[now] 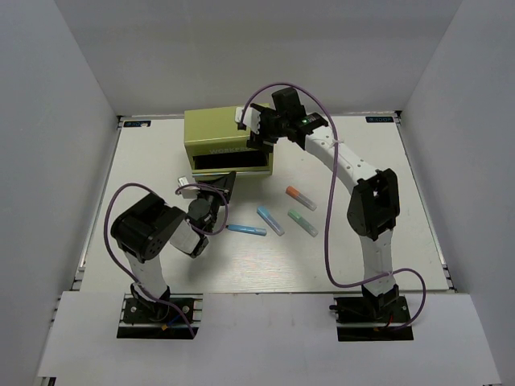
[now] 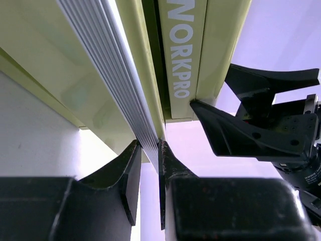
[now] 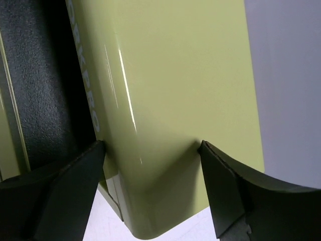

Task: Sort the stationery into containers
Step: Open the drawer in the storage box, then pick up the pen from the center of the board.

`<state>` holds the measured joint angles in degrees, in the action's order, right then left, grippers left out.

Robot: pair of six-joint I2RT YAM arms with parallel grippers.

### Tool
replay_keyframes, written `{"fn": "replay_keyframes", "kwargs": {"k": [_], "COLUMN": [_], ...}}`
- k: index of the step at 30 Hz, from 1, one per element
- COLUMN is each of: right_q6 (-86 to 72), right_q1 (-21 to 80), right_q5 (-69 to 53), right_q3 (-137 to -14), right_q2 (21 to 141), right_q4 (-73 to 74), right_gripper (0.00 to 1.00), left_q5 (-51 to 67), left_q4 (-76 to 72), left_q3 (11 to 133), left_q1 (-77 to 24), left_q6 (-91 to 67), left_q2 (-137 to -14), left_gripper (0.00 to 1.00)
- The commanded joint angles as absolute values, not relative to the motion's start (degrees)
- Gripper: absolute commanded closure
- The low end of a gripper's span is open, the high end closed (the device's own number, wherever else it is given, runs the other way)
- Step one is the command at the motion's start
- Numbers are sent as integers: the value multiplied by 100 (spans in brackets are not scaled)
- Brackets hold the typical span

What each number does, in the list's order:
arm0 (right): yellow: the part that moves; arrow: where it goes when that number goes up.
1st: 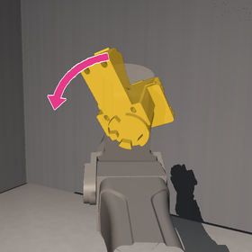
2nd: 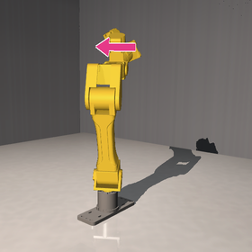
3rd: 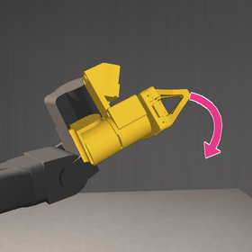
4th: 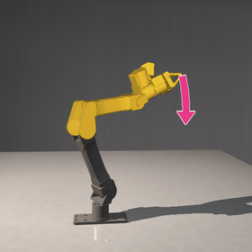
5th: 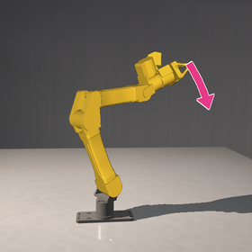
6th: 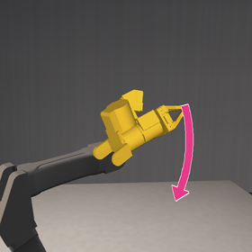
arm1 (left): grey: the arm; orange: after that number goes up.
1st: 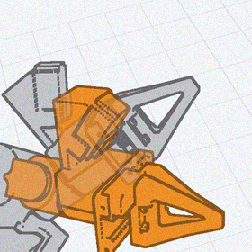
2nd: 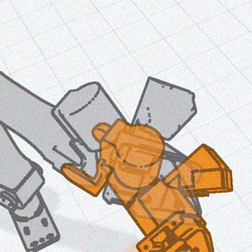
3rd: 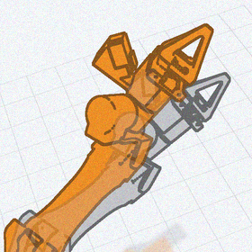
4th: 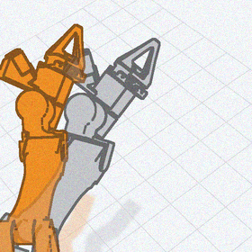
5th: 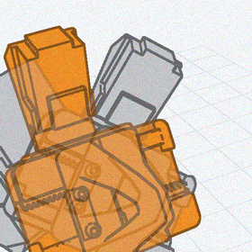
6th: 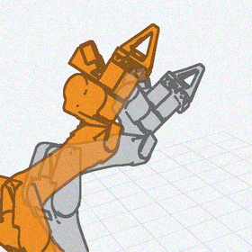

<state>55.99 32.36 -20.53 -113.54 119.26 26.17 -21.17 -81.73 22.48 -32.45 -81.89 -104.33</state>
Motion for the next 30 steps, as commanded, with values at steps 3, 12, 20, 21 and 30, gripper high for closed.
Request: {"fn": "replay_keyframes", "kwargs": {"k": [3,12,20,21,30], "right_q6": [5643,5520,5362,5327,4088], "right_q1": [3111,3094,3067,3050,2594], "right_q5": [-1951,-2118,-2109,-2092,-2293], "right_q3": [-10900,-10038,-8913,-8703,-6891], "right_q2": [11629,10627,9425,9335,8341], "right_q4": [2356,2032,1837,1854,2170], "right_gripper": [16,15,15,15,65], "left_q5": [-2110,-1583,-775,-652,-474], "left_q4": [-9827,-9554,-8492,-8238,-74], "left_q3": [1960,1855,1460,1459,2900], "left_q1": [-3217,-3217,-3217,-3217,-3270], "left_q6": [-7945,-7945,-7717,-7569,-4984], "left_q2": [-10134,-9827,-8766,-8519,-4969], "left_gripper": [64,13,0,0,0]}}
